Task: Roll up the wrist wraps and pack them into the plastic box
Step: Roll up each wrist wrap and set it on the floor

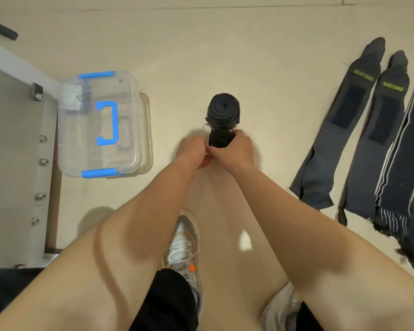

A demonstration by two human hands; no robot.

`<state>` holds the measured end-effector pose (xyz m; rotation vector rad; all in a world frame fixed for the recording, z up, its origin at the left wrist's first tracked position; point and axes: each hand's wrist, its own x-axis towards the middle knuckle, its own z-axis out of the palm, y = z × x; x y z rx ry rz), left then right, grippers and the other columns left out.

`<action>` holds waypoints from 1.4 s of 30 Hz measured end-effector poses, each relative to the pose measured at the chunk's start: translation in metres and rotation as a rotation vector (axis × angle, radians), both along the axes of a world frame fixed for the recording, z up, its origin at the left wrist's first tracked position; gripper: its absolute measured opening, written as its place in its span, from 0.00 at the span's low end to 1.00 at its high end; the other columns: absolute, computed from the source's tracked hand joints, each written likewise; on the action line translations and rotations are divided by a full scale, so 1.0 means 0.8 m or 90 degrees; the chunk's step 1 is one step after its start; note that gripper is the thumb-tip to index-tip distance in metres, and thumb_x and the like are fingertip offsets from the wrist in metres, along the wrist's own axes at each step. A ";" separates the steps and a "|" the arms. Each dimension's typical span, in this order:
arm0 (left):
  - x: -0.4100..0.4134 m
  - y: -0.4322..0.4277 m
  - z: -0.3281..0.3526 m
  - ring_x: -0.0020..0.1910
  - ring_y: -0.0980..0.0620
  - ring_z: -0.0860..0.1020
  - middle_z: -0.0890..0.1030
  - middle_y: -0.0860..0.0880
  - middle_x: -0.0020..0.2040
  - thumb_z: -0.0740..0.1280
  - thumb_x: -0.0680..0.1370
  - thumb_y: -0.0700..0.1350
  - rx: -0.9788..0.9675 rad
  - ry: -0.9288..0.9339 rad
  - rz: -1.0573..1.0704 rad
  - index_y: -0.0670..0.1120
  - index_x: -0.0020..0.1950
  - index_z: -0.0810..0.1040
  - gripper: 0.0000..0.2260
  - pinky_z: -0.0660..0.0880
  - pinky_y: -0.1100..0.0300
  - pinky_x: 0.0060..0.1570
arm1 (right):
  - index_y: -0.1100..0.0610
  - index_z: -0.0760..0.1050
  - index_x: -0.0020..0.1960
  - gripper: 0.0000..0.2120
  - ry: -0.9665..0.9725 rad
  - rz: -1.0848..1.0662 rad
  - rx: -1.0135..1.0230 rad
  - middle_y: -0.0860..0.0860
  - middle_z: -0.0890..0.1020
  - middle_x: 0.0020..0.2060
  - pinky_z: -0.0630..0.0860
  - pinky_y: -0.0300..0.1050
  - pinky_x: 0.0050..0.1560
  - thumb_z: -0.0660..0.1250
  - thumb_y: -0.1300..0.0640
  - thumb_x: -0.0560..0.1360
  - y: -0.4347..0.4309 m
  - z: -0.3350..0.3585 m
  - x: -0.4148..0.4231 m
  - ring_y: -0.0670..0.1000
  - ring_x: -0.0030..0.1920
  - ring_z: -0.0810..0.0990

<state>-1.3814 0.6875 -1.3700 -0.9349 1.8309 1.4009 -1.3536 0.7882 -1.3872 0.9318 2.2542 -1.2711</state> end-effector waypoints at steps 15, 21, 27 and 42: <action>0.035 0.104 0.088 0.37 0.44 0.74 0.75 0.42 0.43 0.62 0.79 0.37 -0.067 0.112 -0.260 0.45 0.44 0.74 0.06 0.72 0.54 0.44 | 0.57 0.67 0.73 0.28 -0.015 -0.092 0.060 0.53 0.75 0.67 0.71 0.46 0.51 0.68 0.49 0.77 0.175 0.101 0.104 0.53 0.57 0.76; 0.090 0.181 0.068 0.49 0.44 0.77 0.78 0.45 0.49 0.62 0.79 0.40 -0.055 0.158 -0.545 0.47 0.53 0.78 0.06 0.75 0.55 0.51 | 0.65 0.72 0.69 0.18 -0.083 -0.223 0.069 0.62 0.77 0.66 0.75 0.58 0.65 0.63 0.59 0.81 0.245 0.086 0.169 0.63 0.65 0.77; 0.114 0.229 0.014 0.70 0.41 0.72 0.73 0.43 0.73 0.64 0.82 0.44 -0.101 0.086 -0.676 0.46 0.77 0.65 0.23 0.71 0.50 0.69 | 0.61 0.72 0.69 0.15 -0.133 -0.226 0.064 0.58 0.78 0.62 0.72 0.44 0.51 0.61 0.62 0.83 0.271 0.032 0.178 0.58 0.61 0.77; 0.110 0.257 -0.055 0.44 0.44 0.79 0.82 0.42 0.44 0.70 0.79 0.50 -0.067 0.032 -0.546 0.37 0.52 0.82 0.15 0.77 0.51 0.47 | 0.59 0.73 0.44 0.08 -0.173 -0.374 -0.089 0.57 0.81 0.46 0.82 0.50 0.44 0.70 0.56 0.75 0.268 -0.016 0.145 0.57 0.48 0.81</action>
